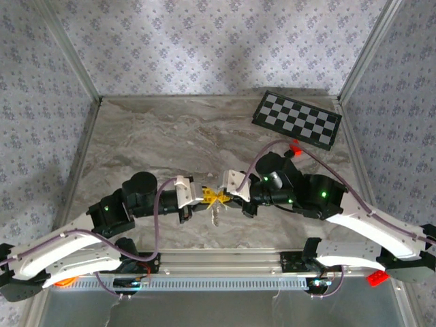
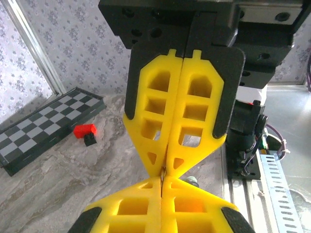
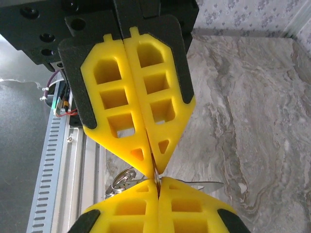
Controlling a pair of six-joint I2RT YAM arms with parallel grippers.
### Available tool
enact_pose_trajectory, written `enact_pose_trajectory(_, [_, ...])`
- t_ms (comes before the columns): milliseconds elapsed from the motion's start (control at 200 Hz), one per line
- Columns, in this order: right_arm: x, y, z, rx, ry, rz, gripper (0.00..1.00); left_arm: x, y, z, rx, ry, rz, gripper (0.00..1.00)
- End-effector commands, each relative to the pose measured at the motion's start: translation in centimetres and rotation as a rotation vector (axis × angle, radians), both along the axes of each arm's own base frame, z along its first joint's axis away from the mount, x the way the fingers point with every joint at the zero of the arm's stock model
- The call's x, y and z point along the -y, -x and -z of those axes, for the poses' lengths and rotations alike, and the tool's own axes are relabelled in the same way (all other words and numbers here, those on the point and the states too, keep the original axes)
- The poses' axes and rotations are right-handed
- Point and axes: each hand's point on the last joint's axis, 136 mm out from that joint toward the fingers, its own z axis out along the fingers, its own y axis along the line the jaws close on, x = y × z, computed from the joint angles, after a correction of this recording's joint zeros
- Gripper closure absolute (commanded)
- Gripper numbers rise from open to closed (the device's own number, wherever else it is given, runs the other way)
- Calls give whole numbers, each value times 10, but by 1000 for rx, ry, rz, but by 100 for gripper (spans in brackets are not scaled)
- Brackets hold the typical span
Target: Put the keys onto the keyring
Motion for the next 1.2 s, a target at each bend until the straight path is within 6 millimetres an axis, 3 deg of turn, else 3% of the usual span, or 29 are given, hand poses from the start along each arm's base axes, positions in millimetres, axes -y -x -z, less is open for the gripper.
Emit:
enact_pose_trajectory(0, [2,16,-12,-17,-74,-61,84,-4,6,-20,39,80,23,100])
enact_pose_trajectory(50, [2,20,-16,-34,-102,-73,78,-4,10,-25,42,100,46,100])
enact_pose_trajectory(60, [2,20,-6,-50,-83,-72,77,-4,11,-25,41,103,50,100])
enact_pose_trajectory(90, [0,20,-6,-51,-106,-74,75,-4,13,-28,41,115,62,100])
enact_pose_trajectory(290, [3,22,-6,-68,-161,-74,75,-2,23,-43,24,205,118,100])
enact_pose_trajectory(615, [7,21,-23,-66,-277,-82,74,1,28,-45,21,253,155,100])
enact_pose_trajectory(955, [11,18,-24,-73,-303,-77,100,4,25,-45,38,247,147,100])
enact_pose_trajectory(1084, [16,18,-30,-62,-330,-73,100,2,16,-37,37,193,90,100])
enact_pose_trajectory(1194, [21,16,-34,-56,-360,-62,100,-1,7,-28,32,110,38,83])
